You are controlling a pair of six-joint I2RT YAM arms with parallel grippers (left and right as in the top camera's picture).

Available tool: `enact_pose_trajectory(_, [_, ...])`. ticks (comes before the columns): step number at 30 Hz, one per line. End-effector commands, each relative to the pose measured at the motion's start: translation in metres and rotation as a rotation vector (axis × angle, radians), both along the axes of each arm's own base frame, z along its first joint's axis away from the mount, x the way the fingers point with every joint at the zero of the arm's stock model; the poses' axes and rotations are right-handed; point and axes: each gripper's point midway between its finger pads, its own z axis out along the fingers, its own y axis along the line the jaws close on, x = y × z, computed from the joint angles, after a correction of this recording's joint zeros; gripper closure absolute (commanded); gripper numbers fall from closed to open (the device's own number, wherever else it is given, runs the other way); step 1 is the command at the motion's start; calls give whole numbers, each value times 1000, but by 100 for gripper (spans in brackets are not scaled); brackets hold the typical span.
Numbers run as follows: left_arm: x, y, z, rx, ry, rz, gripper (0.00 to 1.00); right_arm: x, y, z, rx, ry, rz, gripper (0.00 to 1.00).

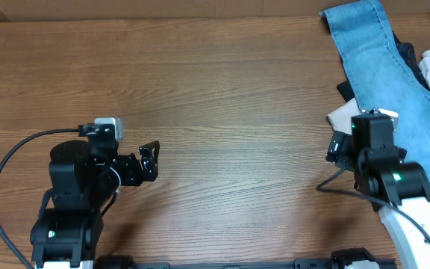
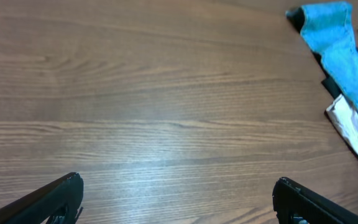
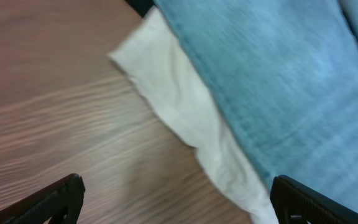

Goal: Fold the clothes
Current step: 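Move the right gripper over the light-blue jeans on the clothes pile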

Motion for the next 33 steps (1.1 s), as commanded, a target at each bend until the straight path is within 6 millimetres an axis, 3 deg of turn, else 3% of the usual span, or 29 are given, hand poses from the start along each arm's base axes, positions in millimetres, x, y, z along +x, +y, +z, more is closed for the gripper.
enact_pose_trajectory(1, [4, -4, 5, -29, 6, -10, 0, 7, -25, -6, -122, 56, -87, 0])
enact_pose_trajectory(6, [7, -4, -2, -29, 34, -10, 0, 6, -44, -48, -128, 221, -175, 0])
enact_pose_trajectory(11, [8, -4, -4, -28, 43, -9, 0, 0, -71, -72, -102, 285, -316, 2])
enact_pose_trajectory(17, [10, -4, -7, -28, 56, -9, 0, -4, -85, -90, -21, 317, -387, 15])
enact_pose_trajectory(22, [12, -4, -11, -28, 70, -9, 0, -8, -95, -95, -10, 320, -426, 21])
enact_pose_trajectory(33, [13, -4, -11, -29, 71, -9, 0, -22, -98, -115, -2, 348, -448, 13])
